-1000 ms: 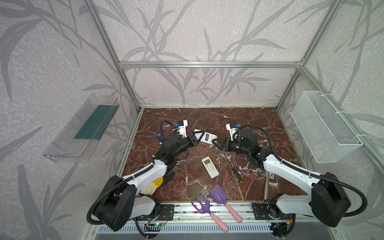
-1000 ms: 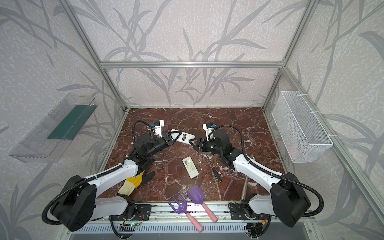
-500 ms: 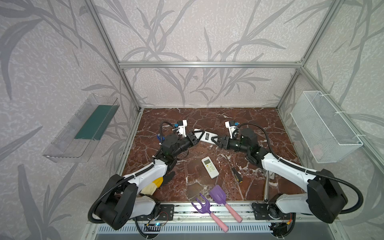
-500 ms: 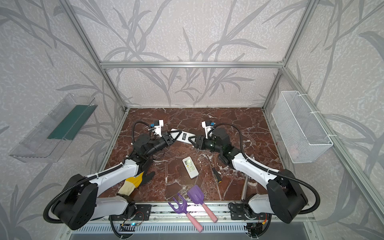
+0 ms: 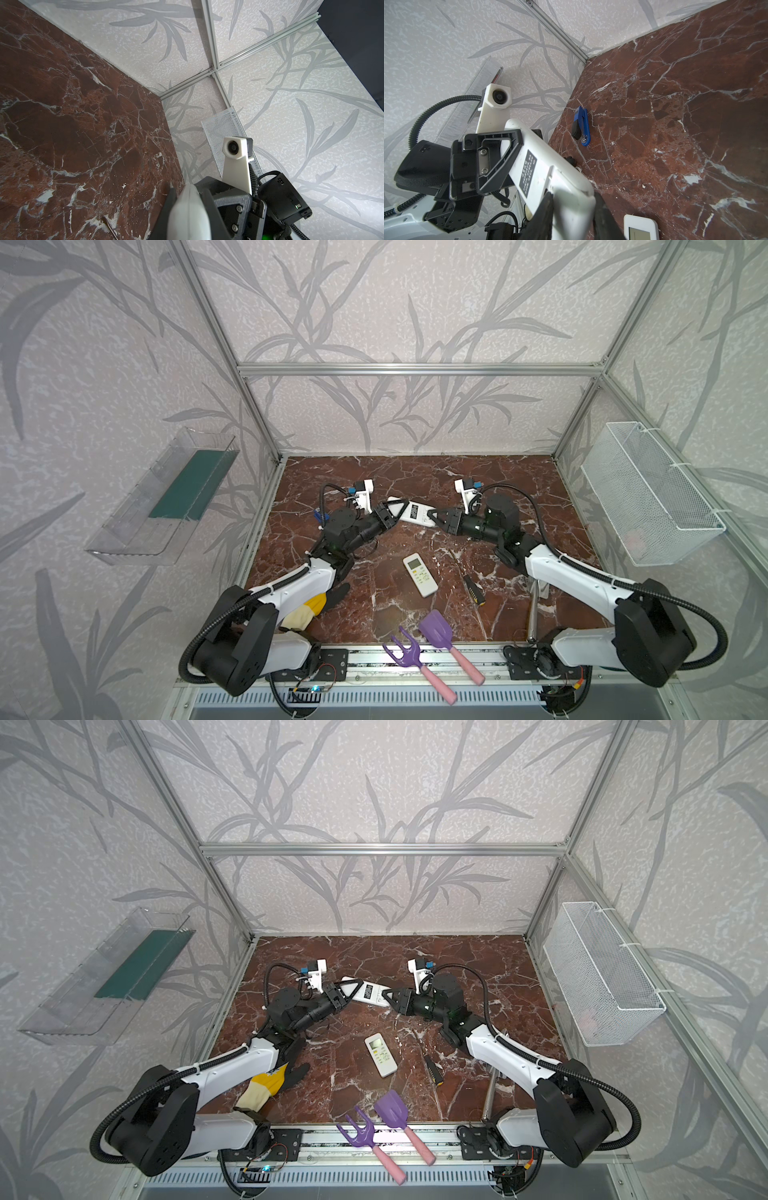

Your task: Unload the batteries from the remote control

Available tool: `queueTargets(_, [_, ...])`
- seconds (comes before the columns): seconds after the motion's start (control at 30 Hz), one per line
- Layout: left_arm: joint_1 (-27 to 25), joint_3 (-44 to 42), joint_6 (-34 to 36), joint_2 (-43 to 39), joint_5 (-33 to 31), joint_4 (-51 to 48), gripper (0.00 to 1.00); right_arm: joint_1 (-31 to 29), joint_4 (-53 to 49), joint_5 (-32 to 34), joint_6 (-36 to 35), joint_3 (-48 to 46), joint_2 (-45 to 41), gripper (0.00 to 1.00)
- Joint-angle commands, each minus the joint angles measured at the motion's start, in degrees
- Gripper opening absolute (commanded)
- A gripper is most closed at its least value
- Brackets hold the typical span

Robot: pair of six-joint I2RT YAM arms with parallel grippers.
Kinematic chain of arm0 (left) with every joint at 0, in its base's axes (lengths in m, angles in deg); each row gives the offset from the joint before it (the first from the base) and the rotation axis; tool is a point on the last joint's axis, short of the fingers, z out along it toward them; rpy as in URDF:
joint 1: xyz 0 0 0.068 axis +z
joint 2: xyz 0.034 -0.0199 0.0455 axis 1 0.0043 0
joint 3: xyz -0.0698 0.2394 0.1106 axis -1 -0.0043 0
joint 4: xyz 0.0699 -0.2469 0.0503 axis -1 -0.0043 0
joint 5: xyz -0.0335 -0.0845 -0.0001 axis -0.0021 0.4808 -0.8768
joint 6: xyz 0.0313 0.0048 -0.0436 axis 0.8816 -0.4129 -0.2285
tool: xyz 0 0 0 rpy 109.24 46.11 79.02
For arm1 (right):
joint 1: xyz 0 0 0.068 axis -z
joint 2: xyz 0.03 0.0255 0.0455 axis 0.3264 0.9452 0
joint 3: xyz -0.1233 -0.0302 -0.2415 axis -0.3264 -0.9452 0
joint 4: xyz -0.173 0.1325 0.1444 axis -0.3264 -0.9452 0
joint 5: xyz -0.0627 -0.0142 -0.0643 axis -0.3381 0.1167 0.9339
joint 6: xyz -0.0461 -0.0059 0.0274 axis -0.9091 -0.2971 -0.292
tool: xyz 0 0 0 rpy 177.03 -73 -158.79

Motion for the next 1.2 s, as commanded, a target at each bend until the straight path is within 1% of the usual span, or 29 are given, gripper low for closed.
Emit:
queueTargets(0.0, [-0.31, 1.13, -1.76, -0.89, 2.05, 5.79, 0.00, 0.30, -1.86, -0.80, -1.17, -0.04, -0.81, 0.31])
queueTargets(0.17, [-0.35, 1.14, -2.34, -0.88, 1.27, 5.31, 0.00, 0.91, 0.24, -1.91, 0.94, -0.52, -1.37, 0.32])
queueTargets(0.3, [-0.35, 1.09, -4.66, -0.49, -0.58, 5.63, 0.00, 1.29, 0.48, -2.64, 3.42, 0.17, -1.04, 0.37])
queueTargets(0.47, [-0.35, 0.96, -5.46, -1.42, -2.10, 5.23, 0.00, 1.65, 0.05, -2.51, 4.15, 0.41, -1.13, 0.38])
queueTargets(0.57, [-0.34, 0.97, -5.01, -1.96, -2.48, 4.48, 0.00, 1.74, -0.04, -2.81, 4.28, 0.44, -1.12, 0.36])
queueTargets(0.83, [-0.34, 1.05, -5.54, -1.22, -2.86, 5.34, 0.00, 1.84, 2.00, -3.86, 5.33, 0.44, -0.78, 0.25])
queueTargets(1.17, [-0.25, 0.43, -5.98, -1.36, -4.17, 5.17, 0.00, 1.98, 1.71, -3.69, 5.34, 0.39, -2.24, 0.18])
